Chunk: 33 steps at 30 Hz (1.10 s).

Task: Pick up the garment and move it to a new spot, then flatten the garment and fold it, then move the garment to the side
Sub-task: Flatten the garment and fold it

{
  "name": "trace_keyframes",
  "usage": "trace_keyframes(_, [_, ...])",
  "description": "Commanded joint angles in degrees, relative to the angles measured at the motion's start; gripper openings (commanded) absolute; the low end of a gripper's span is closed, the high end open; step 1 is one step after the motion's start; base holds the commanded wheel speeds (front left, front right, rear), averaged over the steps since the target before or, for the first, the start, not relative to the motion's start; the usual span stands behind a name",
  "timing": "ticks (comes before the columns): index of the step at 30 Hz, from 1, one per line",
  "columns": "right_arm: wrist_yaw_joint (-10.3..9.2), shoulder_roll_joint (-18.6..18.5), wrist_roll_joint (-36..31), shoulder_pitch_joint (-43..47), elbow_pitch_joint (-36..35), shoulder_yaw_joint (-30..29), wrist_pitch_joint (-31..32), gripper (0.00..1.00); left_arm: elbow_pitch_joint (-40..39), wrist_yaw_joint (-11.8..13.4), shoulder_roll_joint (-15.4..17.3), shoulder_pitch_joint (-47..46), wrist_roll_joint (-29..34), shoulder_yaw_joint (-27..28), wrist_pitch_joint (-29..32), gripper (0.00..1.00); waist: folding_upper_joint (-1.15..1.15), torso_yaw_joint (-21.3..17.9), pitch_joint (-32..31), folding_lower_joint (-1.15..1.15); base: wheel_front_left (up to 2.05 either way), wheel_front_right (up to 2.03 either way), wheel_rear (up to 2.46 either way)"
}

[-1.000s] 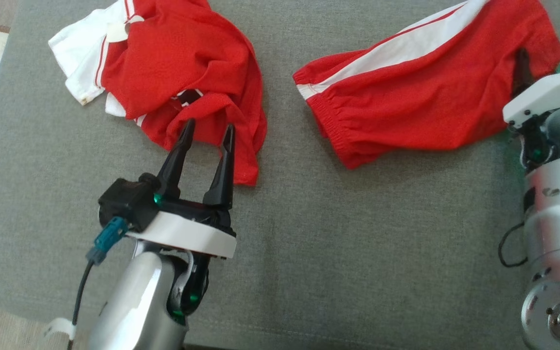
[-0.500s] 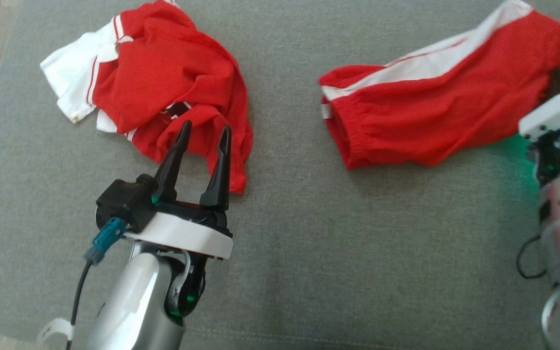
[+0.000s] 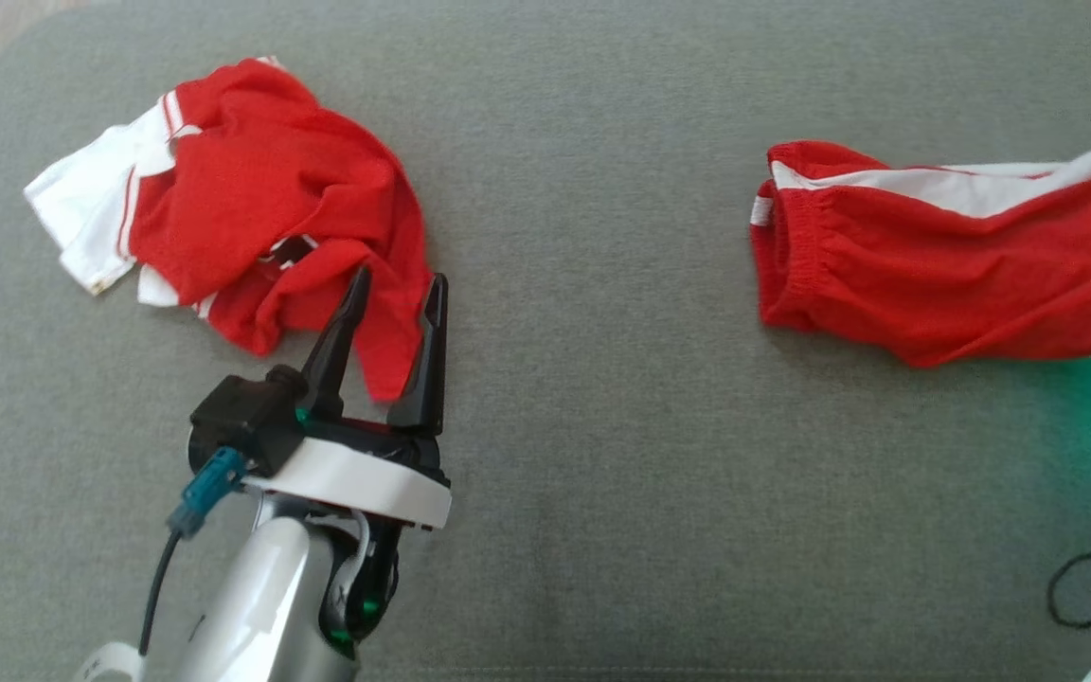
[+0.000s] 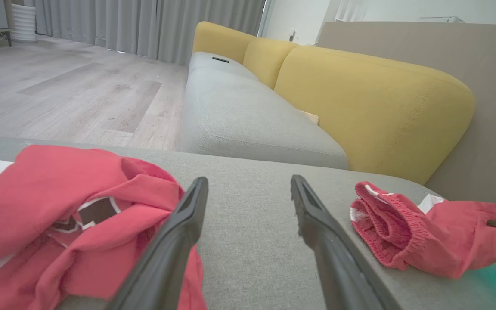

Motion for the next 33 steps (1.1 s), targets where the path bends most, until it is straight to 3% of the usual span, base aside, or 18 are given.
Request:
trace_keyframes(1, [-0.05,0.9,0.3,-0.1,-2.7,0.8,0.1,0.00,-2.1,0.0,0.5,-0.8,0.1,2.0,-0.3,1.00,0.00,-0.4,-0.1,0.00,0.00,0.00,0.00])
trace_keyframes(9, [-0.05,5.9,2.2,2.8,-12.3,4.4,1.9,0.00,-1.5,-0.5,0.5,-0.8,0.4,1.5,-0.3,1.00,0.00,-1.0,-0.3,0.00,0.00,0.00,0.00])
trace_keyframes(24, [-0.05,7.6,14.7,12.1,-23.4,31.1,1.2,0.00,-0.5,-0.7,0.5,1.1,0.9,2.0,-0.3,1.00,0.00,0.9,-4.5,0.00,0.00,0.00,0.00])
trace_keyframes(33, [-0.05,7.0,19.4,15.3,-26.5,40.8,0.3,0.00,-0.6,-0.7,0.5,2.3,0.8,2.2,-0.3,1.00,0.00,1.9,-5.5,0.00,0.00,0.00,0.00])
